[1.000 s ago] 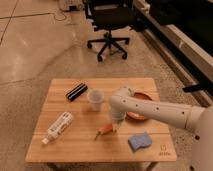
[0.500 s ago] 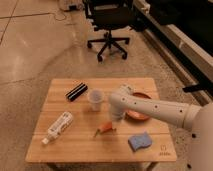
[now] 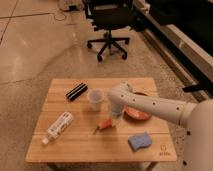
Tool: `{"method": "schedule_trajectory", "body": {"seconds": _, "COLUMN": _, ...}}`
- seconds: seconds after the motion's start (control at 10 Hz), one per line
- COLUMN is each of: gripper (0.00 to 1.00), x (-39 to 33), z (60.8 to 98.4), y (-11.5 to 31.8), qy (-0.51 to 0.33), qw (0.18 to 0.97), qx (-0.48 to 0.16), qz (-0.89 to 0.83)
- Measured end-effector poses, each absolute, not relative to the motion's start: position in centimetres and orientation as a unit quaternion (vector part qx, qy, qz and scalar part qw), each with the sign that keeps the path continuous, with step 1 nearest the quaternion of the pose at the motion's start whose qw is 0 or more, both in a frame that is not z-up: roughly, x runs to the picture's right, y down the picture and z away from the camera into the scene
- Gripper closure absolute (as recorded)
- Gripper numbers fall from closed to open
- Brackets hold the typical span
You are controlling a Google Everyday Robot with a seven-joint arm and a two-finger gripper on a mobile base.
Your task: Drag the pepper across the table
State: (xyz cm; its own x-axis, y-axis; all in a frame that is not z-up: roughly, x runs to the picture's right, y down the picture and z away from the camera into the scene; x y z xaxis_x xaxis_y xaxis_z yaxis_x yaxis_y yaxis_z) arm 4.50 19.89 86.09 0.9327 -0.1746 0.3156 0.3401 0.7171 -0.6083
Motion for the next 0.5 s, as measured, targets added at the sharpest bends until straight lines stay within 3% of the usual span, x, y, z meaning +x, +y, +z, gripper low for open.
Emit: {"method": "schedule_trajectory", "body": {"seconds": 0.5, "gripper": 0.88, "x": 3.9, "z": 86.83, "y": 18.8, "qy": -0.119, "qw": 0.921, "qx": -0.347, "qz": -0.136}}
